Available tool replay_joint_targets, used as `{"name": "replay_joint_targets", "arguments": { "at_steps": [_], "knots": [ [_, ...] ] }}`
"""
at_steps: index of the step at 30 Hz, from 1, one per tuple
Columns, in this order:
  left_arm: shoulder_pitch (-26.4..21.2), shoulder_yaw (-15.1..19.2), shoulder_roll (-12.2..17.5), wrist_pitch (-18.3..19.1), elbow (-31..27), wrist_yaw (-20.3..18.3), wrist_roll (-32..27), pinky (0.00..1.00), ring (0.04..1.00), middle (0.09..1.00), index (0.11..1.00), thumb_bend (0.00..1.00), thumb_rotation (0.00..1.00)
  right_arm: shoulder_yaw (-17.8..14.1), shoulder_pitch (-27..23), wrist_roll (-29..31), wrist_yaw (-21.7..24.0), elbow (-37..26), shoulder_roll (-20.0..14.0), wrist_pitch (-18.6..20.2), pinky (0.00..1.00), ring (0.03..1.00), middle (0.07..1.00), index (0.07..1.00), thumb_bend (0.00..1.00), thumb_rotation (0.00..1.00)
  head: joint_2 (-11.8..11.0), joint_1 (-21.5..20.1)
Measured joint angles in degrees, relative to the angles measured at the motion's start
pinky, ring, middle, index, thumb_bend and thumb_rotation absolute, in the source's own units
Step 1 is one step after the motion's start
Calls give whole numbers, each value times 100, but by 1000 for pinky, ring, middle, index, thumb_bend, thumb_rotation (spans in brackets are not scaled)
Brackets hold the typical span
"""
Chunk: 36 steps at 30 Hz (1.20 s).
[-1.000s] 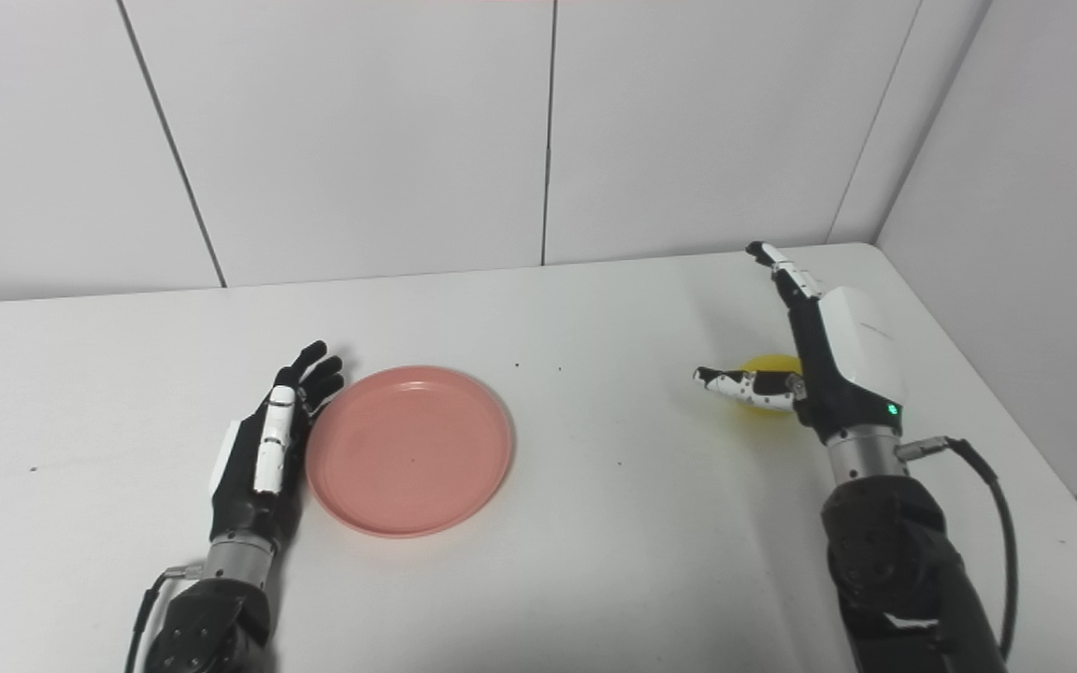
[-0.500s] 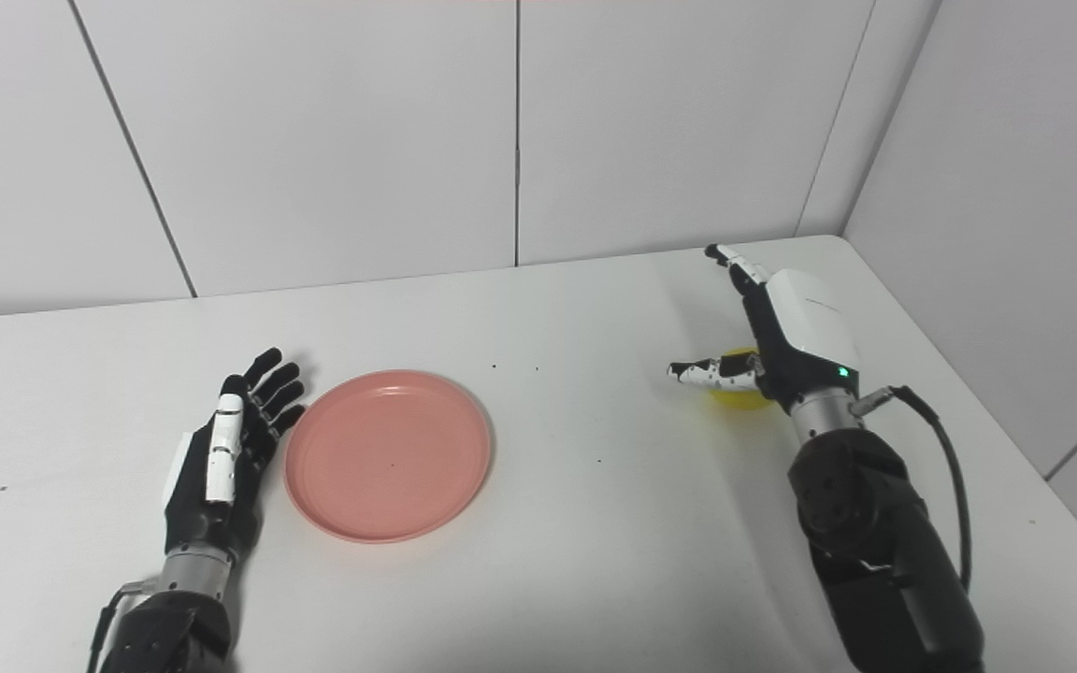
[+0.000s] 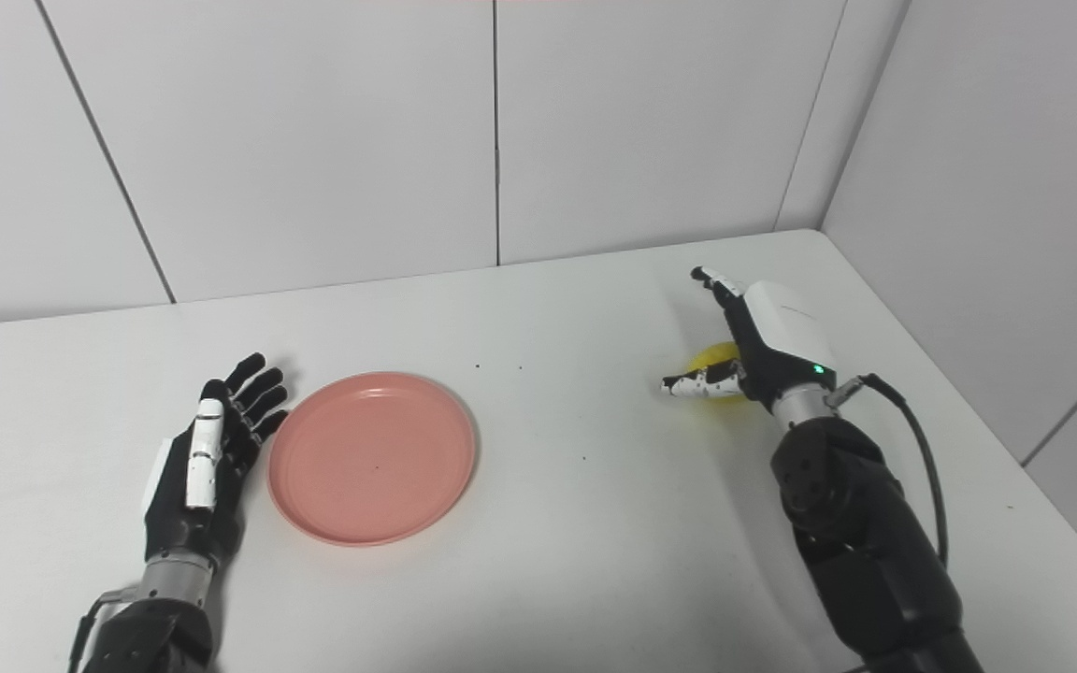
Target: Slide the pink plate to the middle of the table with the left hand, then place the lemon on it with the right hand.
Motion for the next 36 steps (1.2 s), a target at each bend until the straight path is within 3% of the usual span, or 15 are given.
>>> {"name": "replay_joint_targets", "arguments": {
  "at_steps": [11, 19, 26, 28, 30, 36],
  "knots": [
    [-25, 21, 4, -58, 96, -53, -1, 849, 860, 842, 824, 519, 1000, 23, -19, 74, -10, 406, -127, -2, 725, 824, 863, 860, 805, 121, -18, -35],
    [-29, 32, -2, -78, 106, -52, 4, 844, 856, 838, 822, 514, 1000, 60, -19, 92, -15, 554, -167, 4, 704, 811, 853, 855, 796, 154, -9, -35],
    [-28, 31, -5, -78, 104, -53, 4, 845, 856, 842, 828, 504, 1000, 53, -19, 187, -14, 581, -170, 77, 677, 789, 847, 846, 748, 20, 9, -18],
    [-28, 31, -4, -77, 103, -53, 4, 848, 858, 844, 830, 505, 1000, 54, -24, 193, -16, 591, -170, 88, 611, 741, 831, 834, 715, 4, 9, -18],
    [-28, 32, -4, -77, 103, -53, 3, 854, 861, 846, 833, 506, 1000, 53, -26, 202, -21, 597, -170, 98, 380, 519, 755, 819, 564, 0, 9, -9],
    [-26, 30, -4, -77, 103, -53, 3, 860, 863, 849, 834, 514, 1000, 69, -26, 212, -101, 659, -170, 99, 307, 460, 627, 710, 510, 0, 35, 0]
  ]
}}
